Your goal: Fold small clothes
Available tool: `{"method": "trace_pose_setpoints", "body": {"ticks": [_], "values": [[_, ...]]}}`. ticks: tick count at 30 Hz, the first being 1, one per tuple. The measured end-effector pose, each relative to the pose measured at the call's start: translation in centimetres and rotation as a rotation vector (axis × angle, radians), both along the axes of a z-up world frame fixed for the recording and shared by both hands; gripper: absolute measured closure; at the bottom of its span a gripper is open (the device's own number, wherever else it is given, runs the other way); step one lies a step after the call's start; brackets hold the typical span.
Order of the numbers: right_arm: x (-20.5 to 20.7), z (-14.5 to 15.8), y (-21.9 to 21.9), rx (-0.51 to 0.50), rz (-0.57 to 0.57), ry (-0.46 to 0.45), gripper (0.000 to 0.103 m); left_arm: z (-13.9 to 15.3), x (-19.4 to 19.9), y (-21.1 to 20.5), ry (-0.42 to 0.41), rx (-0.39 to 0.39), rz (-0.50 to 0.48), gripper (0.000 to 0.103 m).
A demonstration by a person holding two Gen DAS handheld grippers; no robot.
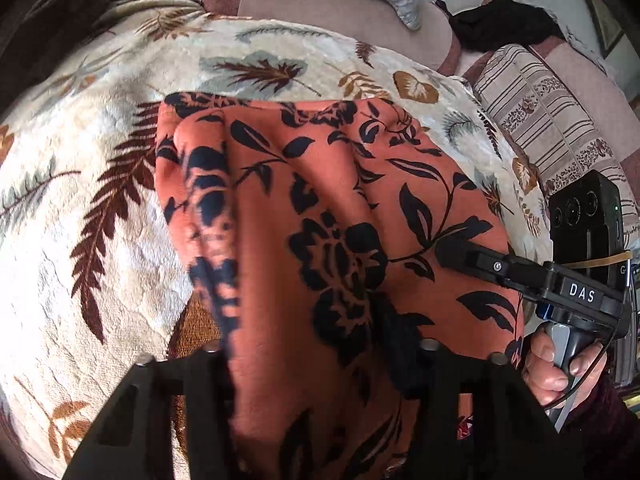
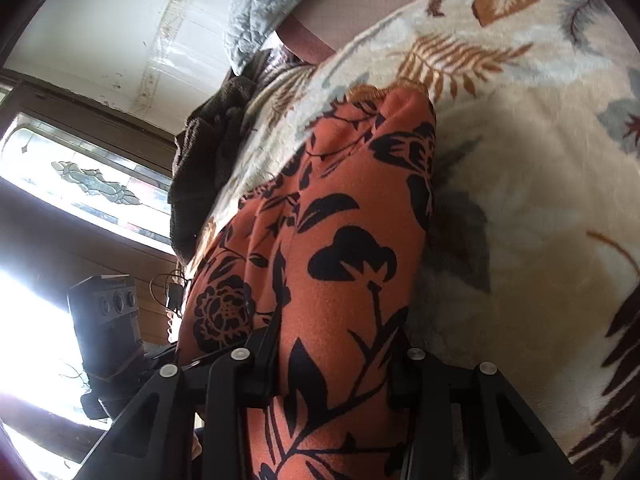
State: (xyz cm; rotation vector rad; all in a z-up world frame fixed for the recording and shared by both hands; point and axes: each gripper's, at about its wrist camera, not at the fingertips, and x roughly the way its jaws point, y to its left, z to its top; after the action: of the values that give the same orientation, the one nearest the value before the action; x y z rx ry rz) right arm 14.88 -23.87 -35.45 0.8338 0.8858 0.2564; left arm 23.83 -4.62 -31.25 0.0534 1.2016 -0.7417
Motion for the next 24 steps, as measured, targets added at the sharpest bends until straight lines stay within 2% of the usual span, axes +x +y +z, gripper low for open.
{"method": "trace_pose_setpoints", "body": {"ticks": [3,7,9,11,12,14,15,16,17,18,19,20,22,24], "values": [[-0.5,2.5,-2.5,0.002,-0.047,-0.054,0.067,0.9,0.0,-1.9,0.034,-0.063,-0.003,0.062],[-1.4,5.4,-7.4,-0.058,-0.097,-0.109,0.067,2.8,-0.1,-7.5,-0.014,-0.1,-0.005,0.062],[-1.7,5.9,-11.1,-0.057,-0.143,-0.12,0.067,3.2,0.2,-10.9,-0.028,-0.116,-0.004,0.061],[-1.0,5.4,-14.6,-0.054,-0.164,-0.103,0.067,2.1,0.8,-13.5,0.008,-0.112,0.018,0.059],[-0.4,4.5,-16.1,-0.066,-0.148,-0.083,0.067,1.0,1.1,-14.6,0.03,-0.078,0.037,0.053],[1.1,1.2,-18.8,-0.083,-0.157,0.025,0.057,-1.3,0.8,-15.6,0.084,0.023,0.062,0.052],[1.6,-1.0,-20.1,-0.081,-0.19,0.117,0.049,-1.8,0.6,-15.6,0.097,0.036,0.063,0.049],[1.7,-3.0,-21.2,-0.057,-0.217,0.197,0.038,-1.7,0.3,-15.1,0.1,0.014,0.063,0.049],[1.3,-3.8,-21.8,0.006,-0.228,0.173,0.038,-1.0,0.0,-14.5,0.082,0.019,0.069,0.049],[0.9,-3.2,-22.1,0.006,-0.235,0.153,0.037,0.0,-0.4,-13.9,0.04,0.045,0.073,0.049],[0.3,-1.9,-22.3,-0.044,-0.255,0.134,0.037,1.2,-0.9,-13.0,-0.013,0.068,0.076,0.049],[-0.6,-0.3,-22.5,-0.088,-0.284,0.076,0.036,2.5,-1.2,-12.4,-0.061,0.077,0.078,0.049],[-2.8,2.6,-22.8,-0.103,-0.341,-0.064,0.036,5.2,-1.9,-11.5,-0.171,0.09,0.079,0.049],[-3.6,4.5,-22.1,-0.096,-0.339,-0.138,0.038,6.6,-2.3,-11.9,-0.282,0.151,0.072,0.043]]}}
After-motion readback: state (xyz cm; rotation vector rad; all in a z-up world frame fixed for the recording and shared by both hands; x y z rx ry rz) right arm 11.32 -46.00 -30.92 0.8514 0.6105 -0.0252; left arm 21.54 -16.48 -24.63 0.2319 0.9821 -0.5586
